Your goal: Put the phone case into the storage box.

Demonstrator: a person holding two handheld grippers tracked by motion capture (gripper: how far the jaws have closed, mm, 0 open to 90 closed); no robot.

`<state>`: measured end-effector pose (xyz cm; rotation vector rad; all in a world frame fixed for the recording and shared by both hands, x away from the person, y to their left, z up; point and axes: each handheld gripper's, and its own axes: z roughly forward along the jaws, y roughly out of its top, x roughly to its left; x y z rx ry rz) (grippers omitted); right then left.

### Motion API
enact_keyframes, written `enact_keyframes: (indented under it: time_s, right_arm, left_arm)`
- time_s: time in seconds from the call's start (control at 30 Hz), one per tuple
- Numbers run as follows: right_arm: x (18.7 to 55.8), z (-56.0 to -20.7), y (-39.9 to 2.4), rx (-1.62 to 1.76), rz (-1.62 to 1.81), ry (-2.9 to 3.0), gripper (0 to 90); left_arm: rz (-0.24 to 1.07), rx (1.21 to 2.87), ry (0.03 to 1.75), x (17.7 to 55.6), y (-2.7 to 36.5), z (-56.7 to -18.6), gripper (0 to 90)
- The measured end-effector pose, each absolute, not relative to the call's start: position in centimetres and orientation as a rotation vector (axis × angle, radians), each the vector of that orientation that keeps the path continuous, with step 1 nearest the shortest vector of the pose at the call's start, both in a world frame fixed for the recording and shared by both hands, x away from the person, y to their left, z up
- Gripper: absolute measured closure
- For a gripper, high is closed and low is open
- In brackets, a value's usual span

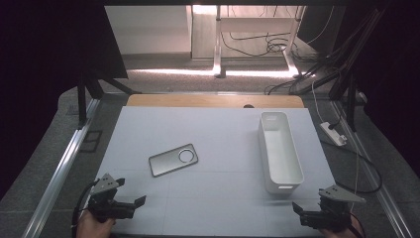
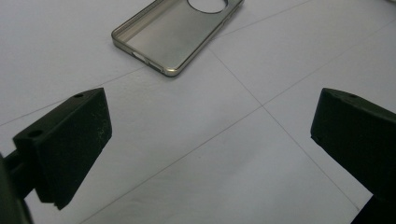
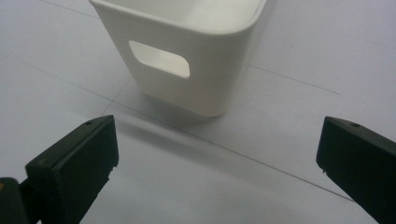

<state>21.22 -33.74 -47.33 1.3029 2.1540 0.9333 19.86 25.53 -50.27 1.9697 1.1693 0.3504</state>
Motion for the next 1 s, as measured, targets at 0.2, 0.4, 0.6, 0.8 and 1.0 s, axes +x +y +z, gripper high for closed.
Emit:
enact_keyframes:
  time_s: [0.2,0.4,0.6,0.8,1.0]
  right_arm:
    - [21.3,-47.3,-33.7,1.305,0.937,2.152,0.0]
    - [21.3,-47.4,-33.7,1.303,0.928,2.164,0.0]
    - [21.4,-47.4,-33.7,1.304,0.928,2.166,0.0]
    - [21.4,-47.4,-33.7,1.307,0.926,2.167,0.0]
    - [21.5,-47.4,-33.7,1.310,0.925,2.170,0.0]
  left_arm:
    - [0.361,1.991,1.180,20.7,25.1,-50.0,0.0]
    - [0.373,2.002,1.177,21.6,24.7,-49.7,0.0]
    - [0.353,2.006,1.170,22.6,24.6,-49.4,0.0]
    - [0.353,2.004,1.174,23.6,24.5,-49.0,0.0]
    - [0.345,2.007,1.174,24.6,24.2,-48.8,0.0]
